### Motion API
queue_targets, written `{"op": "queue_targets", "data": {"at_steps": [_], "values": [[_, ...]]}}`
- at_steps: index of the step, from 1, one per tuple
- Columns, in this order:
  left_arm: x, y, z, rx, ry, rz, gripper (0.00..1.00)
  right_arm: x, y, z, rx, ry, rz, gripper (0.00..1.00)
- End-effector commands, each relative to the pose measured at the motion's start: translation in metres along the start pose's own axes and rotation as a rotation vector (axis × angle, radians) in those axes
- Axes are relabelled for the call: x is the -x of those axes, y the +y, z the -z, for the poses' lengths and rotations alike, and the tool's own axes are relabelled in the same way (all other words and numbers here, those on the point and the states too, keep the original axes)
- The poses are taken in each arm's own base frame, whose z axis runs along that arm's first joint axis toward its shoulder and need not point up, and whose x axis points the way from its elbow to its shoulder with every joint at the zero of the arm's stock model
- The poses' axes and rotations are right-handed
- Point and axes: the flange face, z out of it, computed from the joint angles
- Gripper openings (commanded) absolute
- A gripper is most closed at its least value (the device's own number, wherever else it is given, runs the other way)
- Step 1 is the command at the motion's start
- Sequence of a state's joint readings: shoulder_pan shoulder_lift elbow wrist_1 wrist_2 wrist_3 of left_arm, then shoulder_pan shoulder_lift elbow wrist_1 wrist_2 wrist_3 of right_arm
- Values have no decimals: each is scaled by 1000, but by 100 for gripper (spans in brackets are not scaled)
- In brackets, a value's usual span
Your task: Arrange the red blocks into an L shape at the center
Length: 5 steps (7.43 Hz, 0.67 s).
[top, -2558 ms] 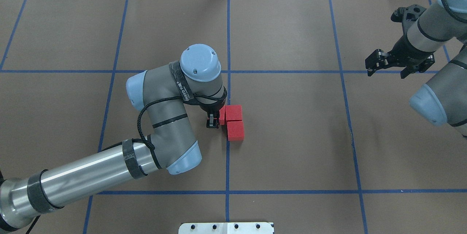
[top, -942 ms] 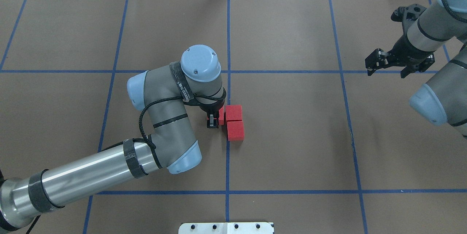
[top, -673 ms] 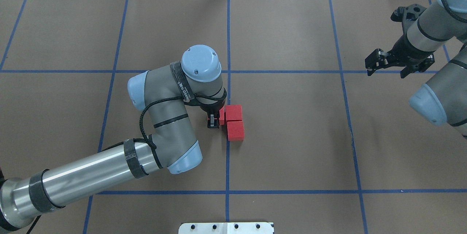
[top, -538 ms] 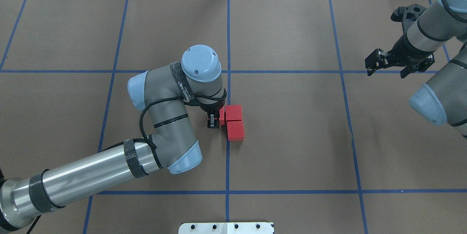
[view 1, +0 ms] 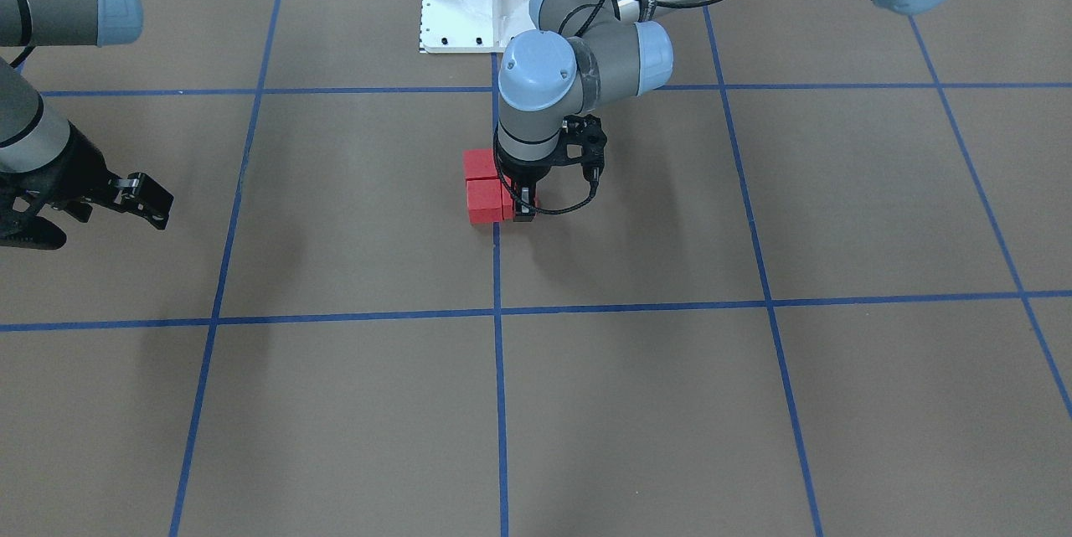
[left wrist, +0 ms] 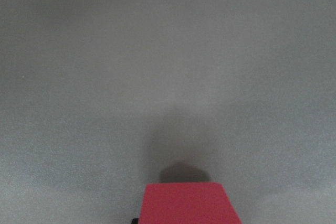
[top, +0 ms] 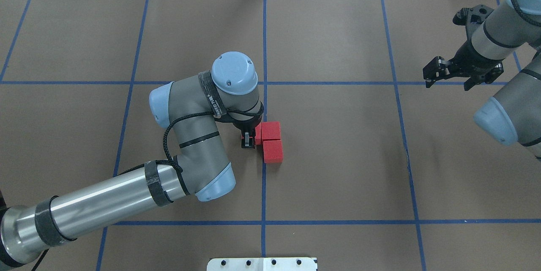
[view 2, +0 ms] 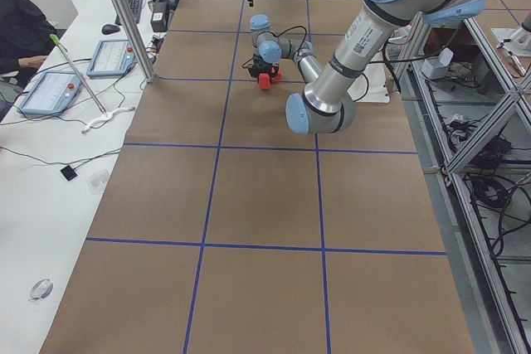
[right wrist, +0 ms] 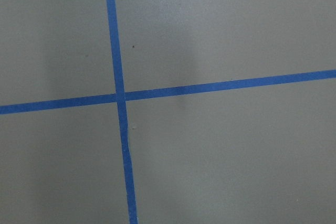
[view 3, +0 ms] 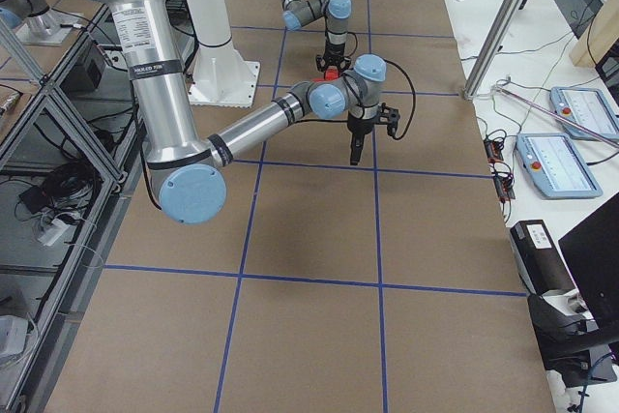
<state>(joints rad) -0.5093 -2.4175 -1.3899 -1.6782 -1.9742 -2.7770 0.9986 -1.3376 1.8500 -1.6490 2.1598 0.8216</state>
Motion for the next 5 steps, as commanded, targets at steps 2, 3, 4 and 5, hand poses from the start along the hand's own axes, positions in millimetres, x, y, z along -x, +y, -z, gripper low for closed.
{"op": "queue_targets", "data": {"at_steps": [2, 3, 4, 5], "values": [[0, 1, 1, 1, 0, 0, 0, 0, 0, 1, -2, -1, -1, 100], [0, 1, 1, 1, 0, 2, 4, 0, 0, 1, -2, -1, -1, 100], [0, 3, 2, 4, 1, -1, 49, 0, 0, 2, -3, -2, 0, 100], [1, 3, 1, 3, 0, -1, 49, 0, 0, 1, -2, -1, -1, 100]]}}
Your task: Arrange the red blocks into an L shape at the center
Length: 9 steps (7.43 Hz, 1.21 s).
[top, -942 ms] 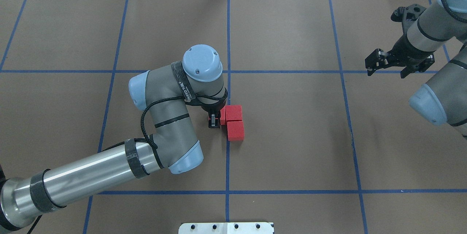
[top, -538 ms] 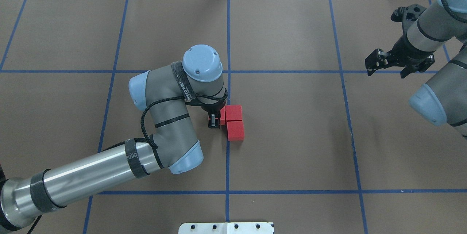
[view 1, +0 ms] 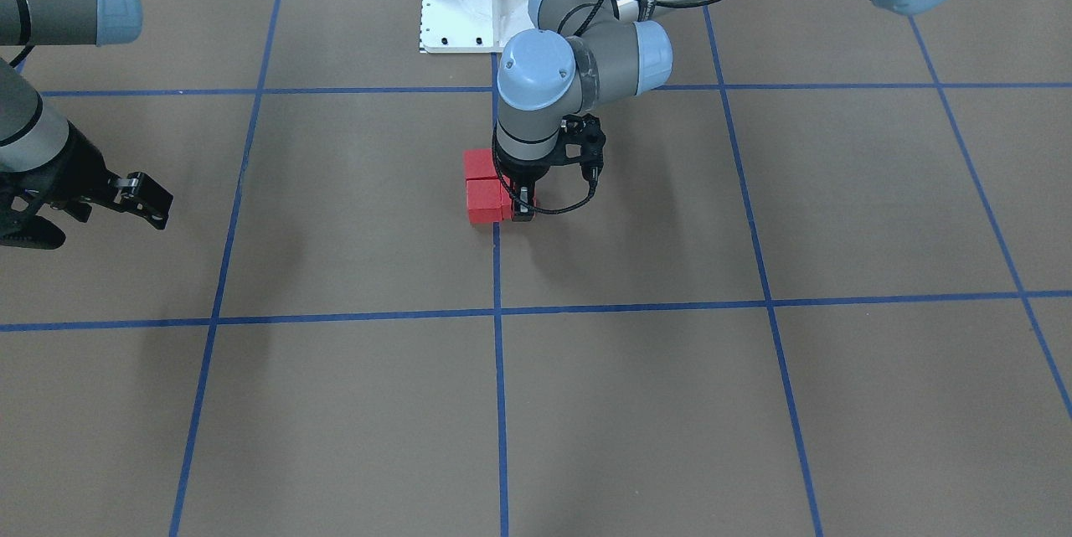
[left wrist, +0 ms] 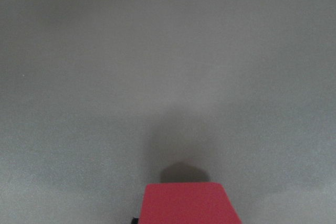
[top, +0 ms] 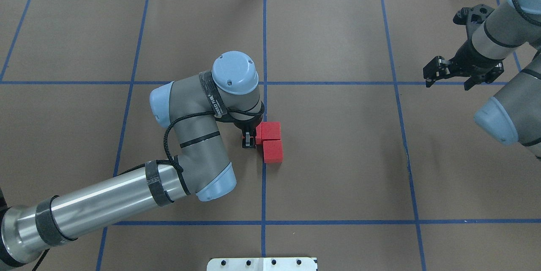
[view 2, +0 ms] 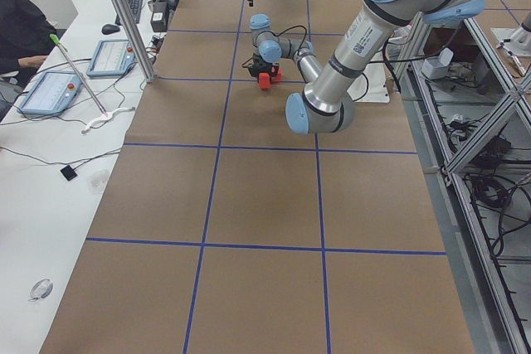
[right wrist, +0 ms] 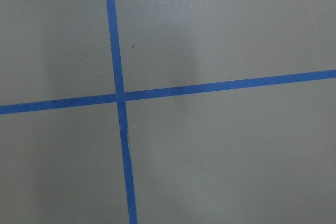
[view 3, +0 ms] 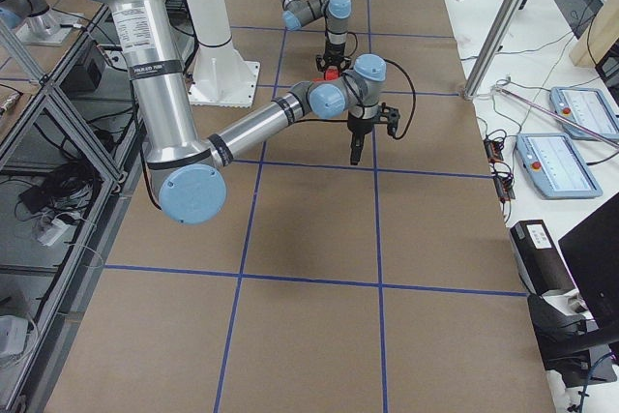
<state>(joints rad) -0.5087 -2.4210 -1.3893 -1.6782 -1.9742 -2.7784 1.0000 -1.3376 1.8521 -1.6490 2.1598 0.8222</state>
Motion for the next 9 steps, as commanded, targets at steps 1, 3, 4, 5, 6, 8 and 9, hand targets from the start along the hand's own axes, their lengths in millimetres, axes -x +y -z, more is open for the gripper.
{"op": "queue_targets", "data": {"at_steps": [1, 3, 4, 5, 6, 8, 9], "values": [[2, 1, -3, -4, -4, -1, 53, 0, 0, 0, 1, 1, -1, 100], [2, 1, -4, -4, -5, 0, 100, 0, 0, 0, 0, 0, -1, 100], [2, 2, -4, -4, -6, -1, 100, 0, 0, 0, 1, -1, -1, 100], [2, 2, -3, -3, -4, 0, 100, 0, 0, 0, 1, -1, -1, 100], [2, 4, 0, 1, -3, -2, 100, -1, -1, 1, 0, 0, -4, 100], [6, 6, 14, 26, -24, -6, 100, -2, -1, 2, -1, -2, -5, 100], [14, 7, 35, 33, -36, -5, 100, -3, -3, 4, -4, -5, -8, 100]]}}
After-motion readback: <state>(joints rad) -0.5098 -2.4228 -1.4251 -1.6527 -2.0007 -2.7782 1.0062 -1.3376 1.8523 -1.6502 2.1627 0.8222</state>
